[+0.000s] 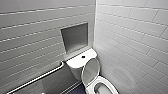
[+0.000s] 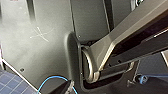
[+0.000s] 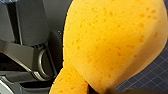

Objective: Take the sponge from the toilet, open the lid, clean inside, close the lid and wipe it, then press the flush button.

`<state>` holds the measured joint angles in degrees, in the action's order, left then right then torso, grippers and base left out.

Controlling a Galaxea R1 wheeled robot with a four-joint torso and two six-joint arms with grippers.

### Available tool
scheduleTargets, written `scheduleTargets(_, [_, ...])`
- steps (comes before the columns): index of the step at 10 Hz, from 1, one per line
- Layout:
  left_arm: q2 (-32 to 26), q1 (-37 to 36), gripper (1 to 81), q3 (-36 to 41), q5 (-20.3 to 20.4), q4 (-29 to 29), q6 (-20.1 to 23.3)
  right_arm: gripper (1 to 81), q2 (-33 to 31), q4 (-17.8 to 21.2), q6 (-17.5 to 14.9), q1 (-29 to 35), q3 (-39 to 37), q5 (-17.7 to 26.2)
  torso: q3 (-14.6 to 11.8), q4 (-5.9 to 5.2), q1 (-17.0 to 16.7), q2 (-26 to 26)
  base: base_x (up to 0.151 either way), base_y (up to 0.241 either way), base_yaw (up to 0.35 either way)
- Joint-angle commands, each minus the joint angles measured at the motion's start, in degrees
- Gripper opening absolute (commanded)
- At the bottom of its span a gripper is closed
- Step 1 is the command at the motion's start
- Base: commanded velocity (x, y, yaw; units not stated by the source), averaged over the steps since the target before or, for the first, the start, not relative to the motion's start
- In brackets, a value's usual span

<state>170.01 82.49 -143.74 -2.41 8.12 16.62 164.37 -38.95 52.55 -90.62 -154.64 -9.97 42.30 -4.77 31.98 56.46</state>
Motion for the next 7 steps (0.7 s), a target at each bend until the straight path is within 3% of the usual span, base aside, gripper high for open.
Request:
scheduleTargets(1, [-1.51,-3.16,81.1,1.00,-4.53,3.30,0.00,1.0,1.07,-0.34,-0.17,0.22,-0.13,8.29,0.00,0.00,0.00,0.00,0.000,0.000,0.000])
scheduleTargets(3, [-3.26,-6.14,81.1,5.03,-6.27,3.66,0.00,1.0,1.52,-0.16,-3.14,1.97,0.13,14.45,0.00,0.00,-0.02,-0.02,0.000,0.000,0.000])
scheduleTargets(4, [-4.66,-8.26,81.1,7.49,-7.86,4.62,0.00,1.0,1.52,1.83,-5.95,2.50,0.75,14.98,0.00,0.00,-0.02,-0.02,0.000,0.000,0.000])
scheduleTargets(5, [-6.08,-10.89,81.1,9.96,-9.36,5.76,0.00,1.0,1.52,7.64,-12.01,3.12,0.93,14.99,0.00,0.00,-0.02,-0.02,0.000,0.000,0.000])
scheduleTargets(7, [-8.63,-15.81,81.1,13.91,-11.99,6.91,0.00,1.0,1.34,23.81,-29.58,4.43,1.10,15.07,0.00,0.00,-0.02,-0.02,0.000,0.000,0.000])
